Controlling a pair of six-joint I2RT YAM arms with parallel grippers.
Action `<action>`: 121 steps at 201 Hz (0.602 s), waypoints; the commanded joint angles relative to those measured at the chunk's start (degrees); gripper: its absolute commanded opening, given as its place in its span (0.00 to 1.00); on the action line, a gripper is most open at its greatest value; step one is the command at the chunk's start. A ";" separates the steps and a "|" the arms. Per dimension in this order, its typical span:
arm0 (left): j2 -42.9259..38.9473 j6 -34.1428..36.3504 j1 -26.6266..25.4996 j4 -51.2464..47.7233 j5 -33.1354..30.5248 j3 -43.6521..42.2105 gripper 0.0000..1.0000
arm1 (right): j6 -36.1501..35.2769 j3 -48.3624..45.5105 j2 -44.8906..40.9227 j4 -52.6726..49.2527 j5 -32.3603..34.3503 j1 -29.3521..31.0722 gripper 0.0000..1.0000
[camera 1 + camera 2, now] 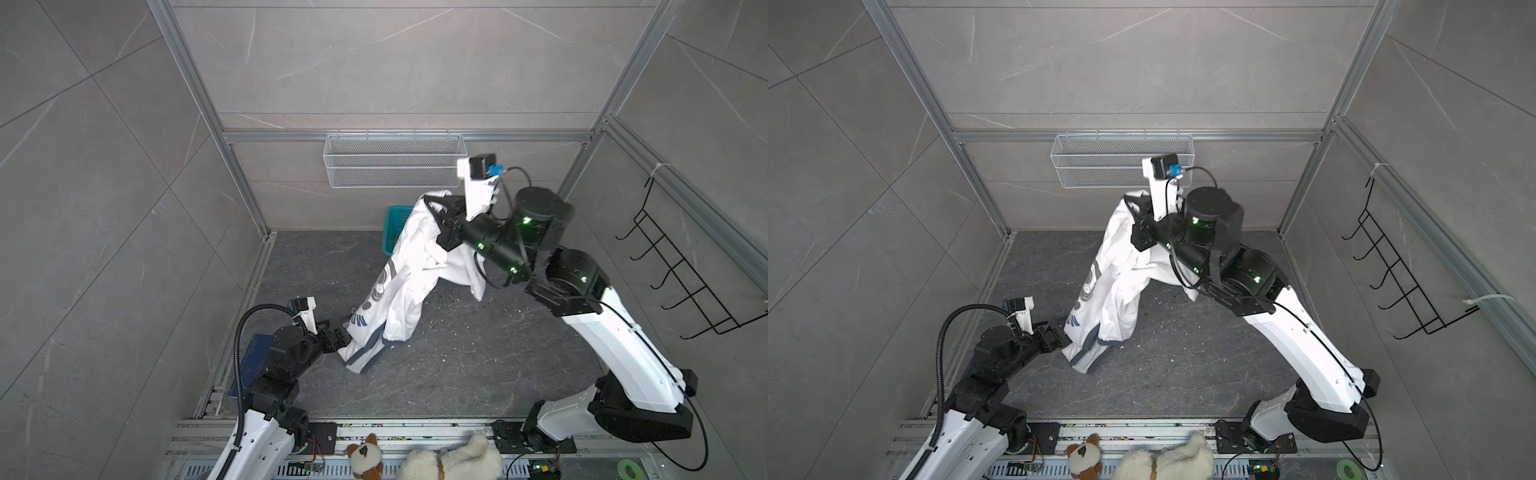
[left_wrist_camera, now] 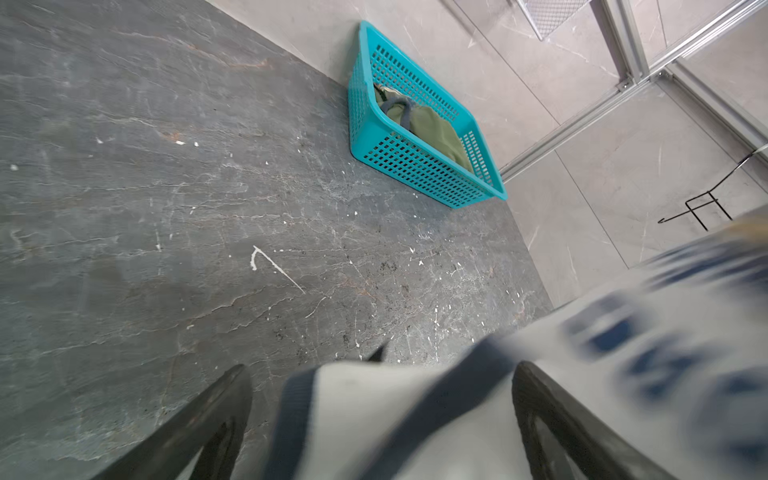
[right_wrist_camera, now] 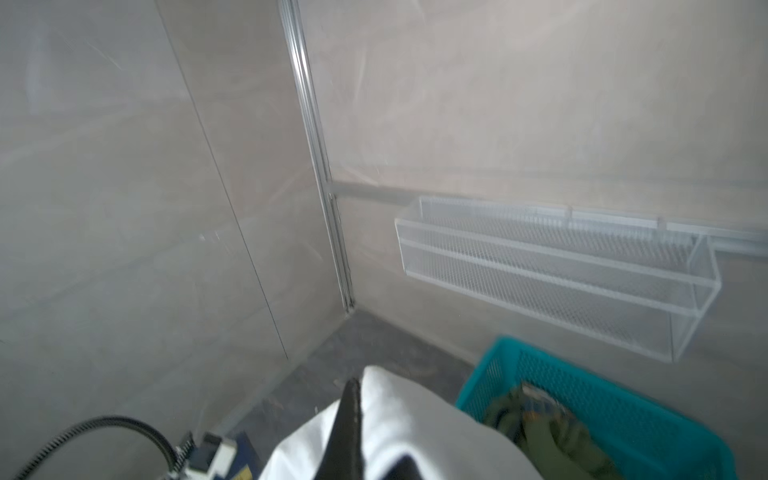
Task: Fold and stack the tank tops
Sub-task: 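Lower the tank top onto the table in front of the left gripper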
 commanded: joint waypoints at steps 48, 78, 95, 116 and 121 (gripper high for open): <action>12.34 -1.54 -0.24 -11.89 -5.89 5.49 1.00 | 17.98 -34.95 0.66 2.16 7.02 -9.16 0.00; 21.13 -1.60 -3.52 -18.48 -5.11 10.85 0.98 | 21.84 -43.90 -0.53 1.22 2.36 -18.71 0.00; 24.35 -1.78 -8.32 -20.04 -5.46 12.66 0.97 | 21.46 -46.11 -1.54 0.12 3.51 -21.21 0.00; 27.23 -2.28 -15.47 -21.02 -6.31 14.59 0.95 | 21.62 -48.82 -3.33 -0.21 3.84 -23.70 0.00; 27.97 -2.56 -17.43 -21.48 -7.27 15.13 0.95 | 21.70 -49.33 -3.73 -0.10 3.67 -24.22 0.00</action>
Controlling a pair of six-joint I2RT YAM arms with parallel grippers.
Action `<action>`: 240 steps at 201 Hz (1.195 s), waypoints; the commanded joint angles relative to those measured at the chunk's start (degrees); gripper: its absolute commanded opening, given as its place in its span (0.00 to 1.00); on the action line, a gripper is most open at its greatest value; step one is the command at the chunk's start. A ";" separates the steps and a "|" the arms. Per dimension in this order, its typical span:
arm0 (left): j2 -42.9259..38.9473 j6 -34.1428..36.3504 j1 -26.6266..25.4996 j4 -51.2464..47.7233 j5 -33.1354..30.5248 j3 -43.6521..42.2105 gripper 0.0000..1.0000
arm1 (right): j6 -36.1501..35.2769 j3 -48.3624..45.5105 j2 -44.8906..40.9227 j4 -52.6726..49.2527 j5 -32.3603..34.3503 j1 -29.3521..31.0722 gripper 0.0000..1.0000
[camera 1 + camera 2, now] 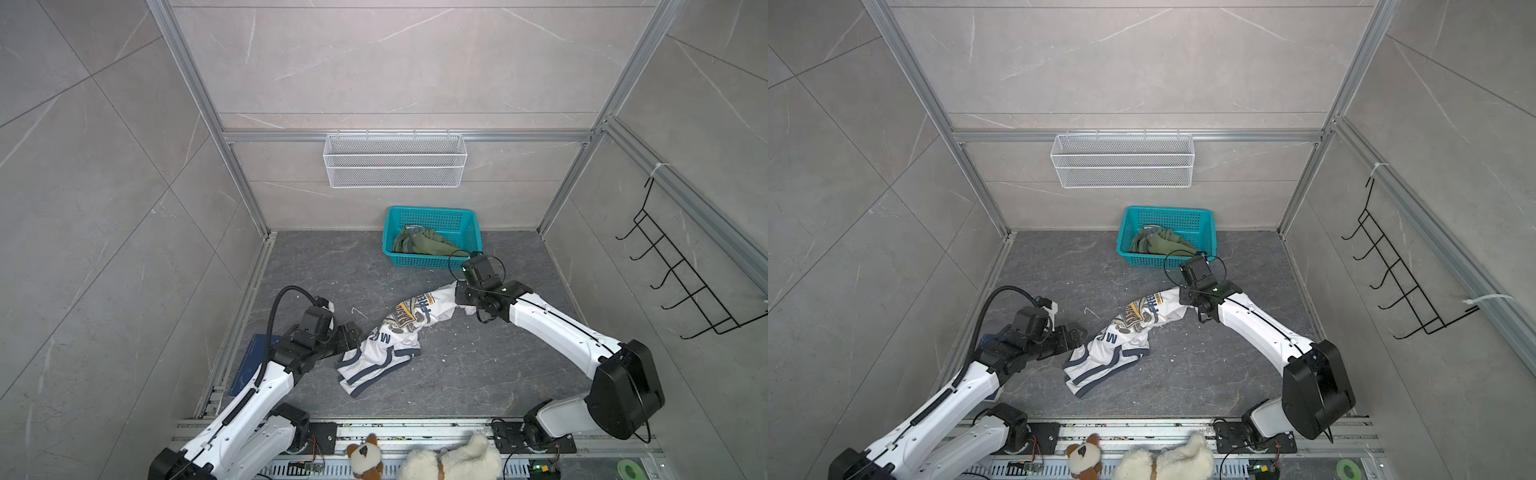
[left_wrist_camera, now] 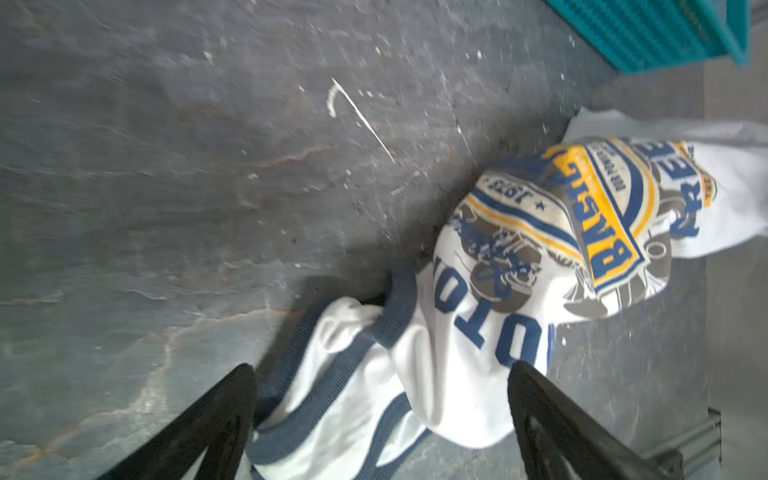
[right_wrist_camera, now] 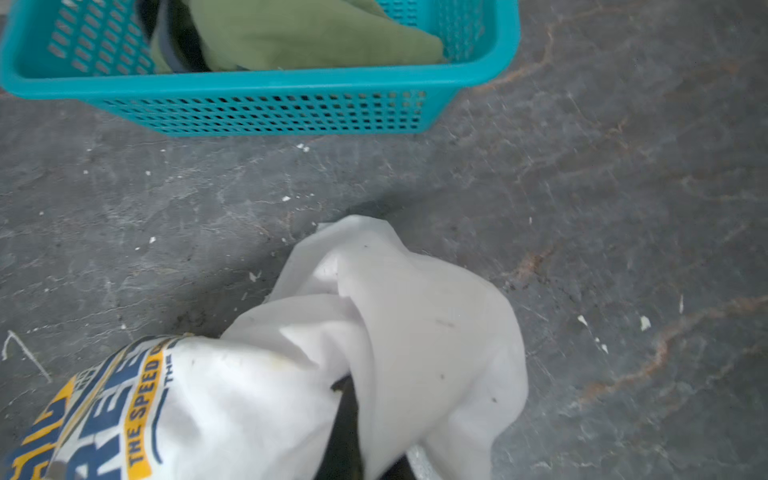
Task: Fold and stack the tank tops
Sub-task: 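Lower the tank top onto the table in front of the left gripper, then grasp the tank top's strap end with the left gripper while the right gripper holds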
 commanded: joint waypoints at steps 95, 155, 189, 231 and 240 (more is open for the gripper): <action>20.97 -5.47 -21.19 -0.97 -12.46 8.33 0.65 | 2.30 -6.28 -6.29 0.82 -2.12 -4.87 0.00; 17.82 -6.09 -20.69 -2.75 -26.25 9.86 0.05 | -2.08 -6.51 -8.72 1.93 -7.88 -5.05 0.00; 13.18 -4.03 -17.13 -6.48 -31.95 12.86 0.00 | -4.72 -2.82 -6.31 5.06 -10.09 -0.08 0.00; 13.04 -1.44 -12.66 -2.13 -27.63 13.86 0.00 | -4.74 8.29 4.75 6.84 -9.98 0.58 0.00; 14.00 -1.20 -12.64 -3.09 -28.42 15.13 0.00 | -4.04 10.20 6.98 6.19 -11.08 0.87 0.00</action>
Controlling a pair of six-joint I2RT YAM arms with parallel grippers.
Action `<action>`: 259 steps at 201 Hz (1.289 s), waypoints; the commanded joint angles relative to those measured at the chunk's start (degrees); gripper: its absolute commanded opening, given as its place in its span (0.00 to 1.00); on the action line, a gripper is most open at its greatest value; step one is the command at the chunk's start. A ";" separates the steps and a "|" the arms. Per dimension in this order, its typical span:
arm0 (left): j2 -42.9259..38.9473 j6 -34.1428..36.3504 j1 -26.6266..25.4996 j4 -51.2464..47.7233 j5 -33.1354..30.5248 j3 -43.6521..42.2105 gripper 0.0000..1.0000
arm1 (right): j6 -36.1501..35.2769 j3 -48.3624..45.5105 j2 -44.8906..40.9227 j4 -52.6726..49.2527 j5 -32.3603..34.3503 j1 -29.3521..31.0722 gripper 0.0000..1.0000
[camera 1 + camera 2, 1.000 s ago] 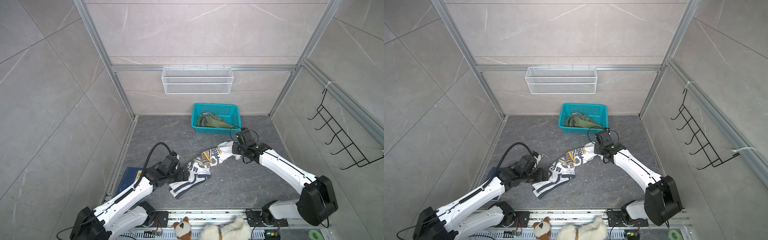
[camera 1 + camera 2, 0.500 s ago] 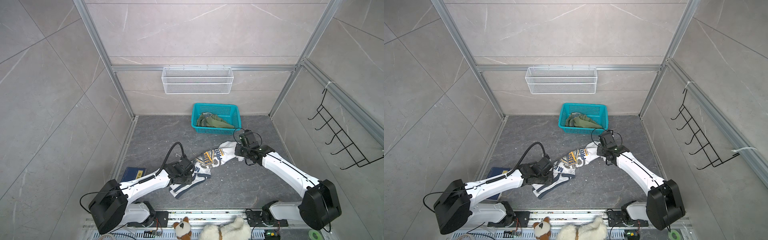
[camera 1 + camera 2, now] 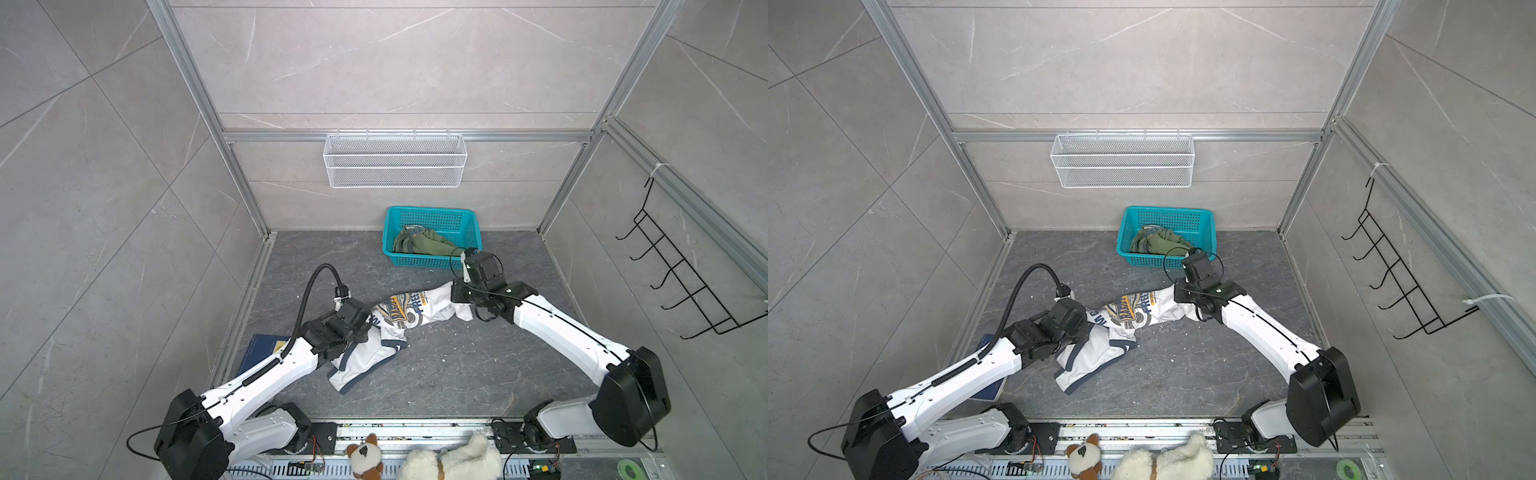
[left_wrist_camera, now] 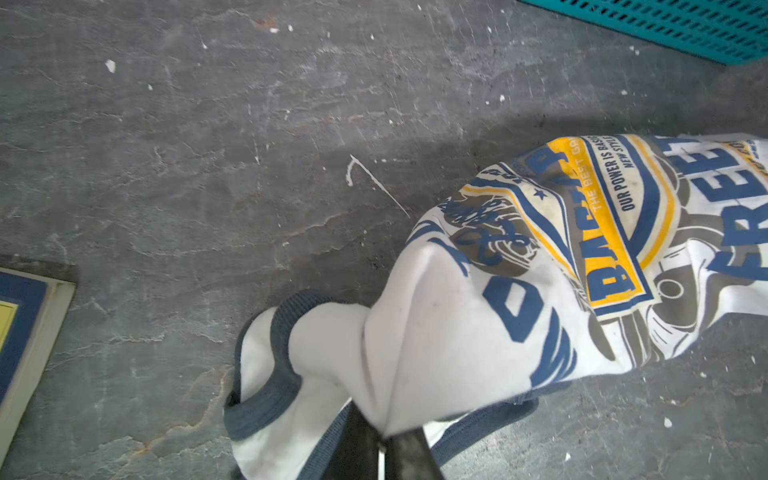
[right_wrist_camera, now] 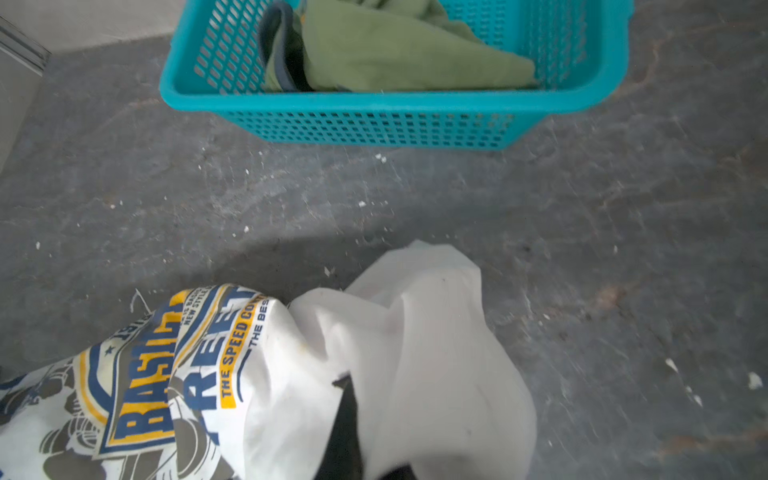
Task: Fold and stack the tank tops
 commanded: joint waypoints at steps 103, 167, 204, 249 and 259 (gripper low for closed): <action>-3.99 2.04 6.98 -2.91 -2.95 -2.37 0.00 | -2.00 10.09 8.15 2.48 2.74 -5.19 0.80; -5.86 0.98 6.98 -0.93 0.81 -5.41 0.00 | -1.01 34.23 30.18 -2.54 3.57 -9.73 0.81; -6.06 0.89 6.98 -0.32 1.97 -5.95 0.00 | 0.49 49.89 41.84 -11.52 6.02 -11.52 0.80; -5.85 0.25 6.97 0.61 3.16 -6.73 0.00 | 2.23 63.74 53.00 -21.55 7.02 -14.67 0.78; -6.02 0.14 6.92 0.57 3.34 -6.86 0.00 | 2.33 66.55 55.00 -23.93 7.32 -15.57 0.78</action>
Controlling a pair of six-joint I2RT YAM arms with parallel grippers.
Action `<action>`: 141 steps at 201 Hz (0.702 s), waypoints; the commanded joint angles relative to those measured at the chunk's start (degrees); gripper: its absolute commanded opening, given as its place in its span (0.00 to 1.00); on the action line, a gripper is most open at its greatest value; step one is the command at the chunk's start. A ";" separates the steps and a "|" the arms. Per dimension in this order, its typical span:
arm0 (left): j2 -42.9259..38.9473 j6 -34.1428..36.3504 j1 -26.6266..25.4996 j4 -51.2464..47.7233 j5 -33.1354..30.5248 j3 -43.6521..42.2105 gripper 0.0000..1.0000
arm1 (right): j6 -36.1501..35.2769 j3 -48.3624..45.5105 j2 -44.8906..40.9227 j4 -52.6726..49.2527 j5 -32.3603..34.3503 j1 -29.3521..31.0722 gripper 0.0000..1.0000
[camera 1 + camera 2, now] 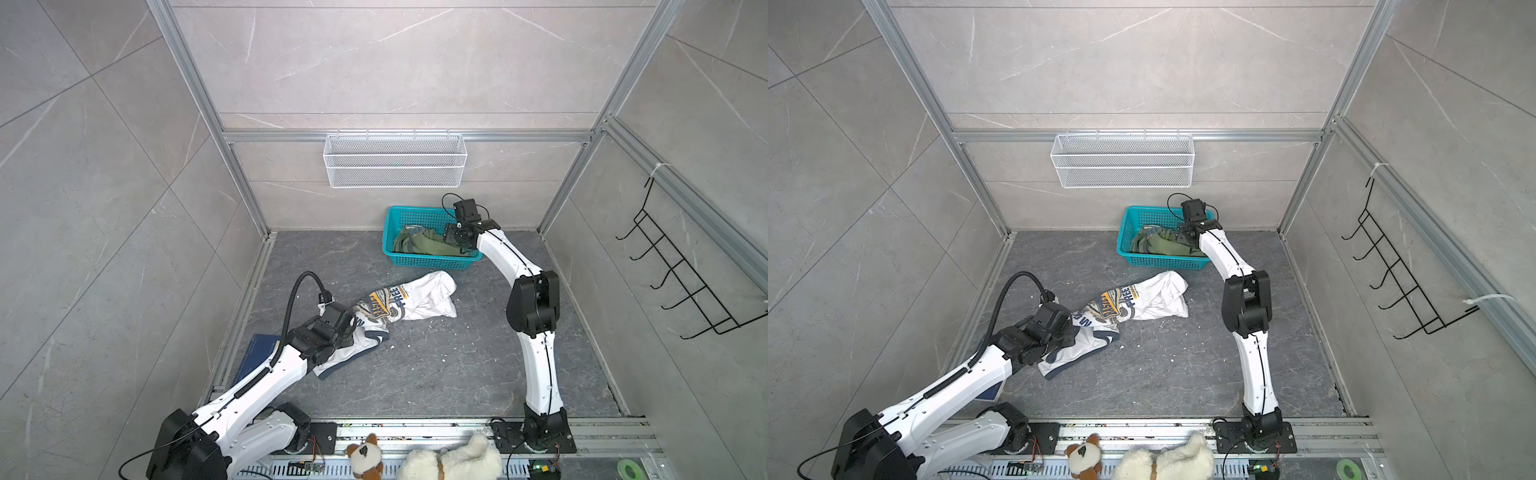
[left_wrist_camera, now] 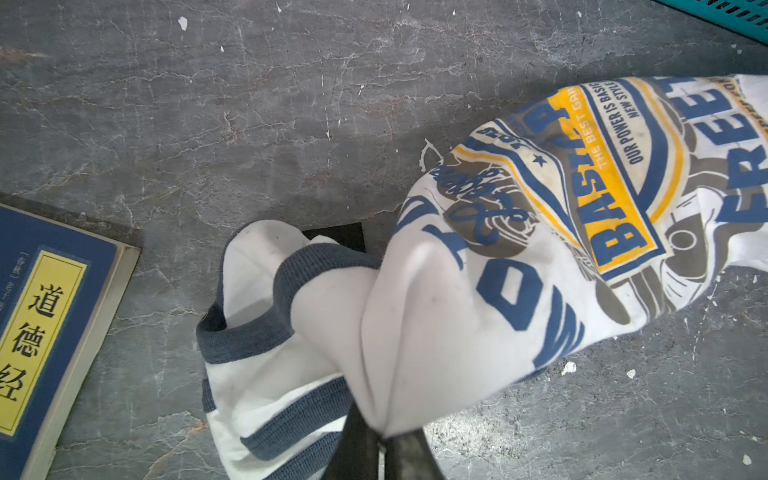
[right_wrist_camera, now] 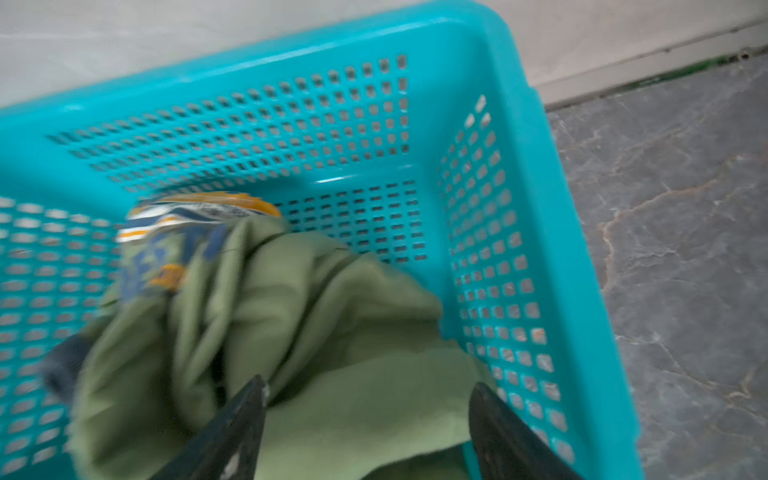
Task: Fold and stack the tank tops
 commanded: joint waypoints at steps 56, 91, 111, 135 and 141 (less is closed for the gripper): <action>-0.90 -1.25 0.11 0.68 1.69 -0.86 0.00 | 0.86 12.92 9.16 -12.29 3.00 -8.07 0.77; -0.65 -1.32 0.15 0.28 1.95 -0.59 0.00 | -0.25 20.31 12.13 -15.90 5.44 -11.96 0.77; -0.17 -1.21 0.16 0.13 2.15 -0.36 0.00 | 0.05 22.54 14.59 -18.27 6.83 -14.25 0.77; 0.63 -0.90 0.16 0.13 2.65 0.02 0.00 | 0.53 21.73 13.31 -18.42 7.24 -16.85 0.76; 0.84 -0.81 0.12 0.12 2.87 0.15 0.00 | 0.58 20.85 12.80 -18.09 7.30 -17.32 0.76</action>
